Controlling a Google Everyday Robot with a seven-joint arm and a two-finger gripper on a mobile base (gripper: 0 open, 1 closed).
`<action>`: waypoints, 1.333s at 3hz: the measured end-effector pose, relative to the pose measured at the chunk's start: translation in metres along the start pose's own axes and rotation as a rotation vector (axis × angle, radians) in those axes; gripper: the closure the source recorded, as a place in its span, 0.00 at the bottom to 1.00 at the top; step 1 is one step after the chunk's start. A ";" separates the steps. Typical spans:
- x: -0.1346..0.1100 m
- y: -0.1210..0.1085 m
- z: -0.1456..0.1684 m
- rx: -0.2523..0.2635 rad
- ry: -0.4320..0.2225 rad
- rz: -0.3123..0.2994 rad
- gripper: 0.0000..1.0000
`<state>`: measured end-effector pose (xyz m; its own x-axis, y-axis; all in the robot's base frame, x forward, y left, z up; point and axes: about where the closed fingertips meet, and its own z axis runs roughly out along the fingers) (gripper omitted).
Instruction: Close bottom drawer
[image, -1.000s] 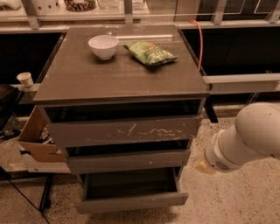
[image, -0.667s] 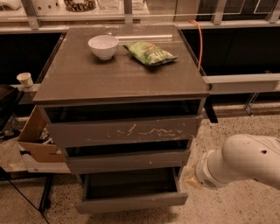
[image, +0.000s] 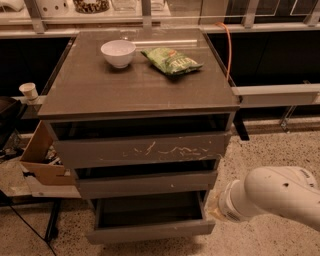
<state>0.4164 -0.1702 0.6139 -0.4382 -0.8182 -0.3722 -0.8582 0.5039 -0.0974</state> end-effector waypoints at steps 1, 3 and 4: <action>0.031 0.007 0.075 0.014 -0.009 0.040 1.00; 0.051 0.012 0.139 0.004 -0.062 0.068 1.00; 0.061 0.015 0.151 -0.005 -0.041 0.060 1.00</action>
Offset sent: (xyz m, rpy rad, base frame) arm 0.0079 0.0058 -0.2113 0.1097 -0.0265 -0.0784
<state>0.4173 -0.1711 0.4503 -0.4781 -0.7743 -0.4147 -0.8318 0.5508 -0.0695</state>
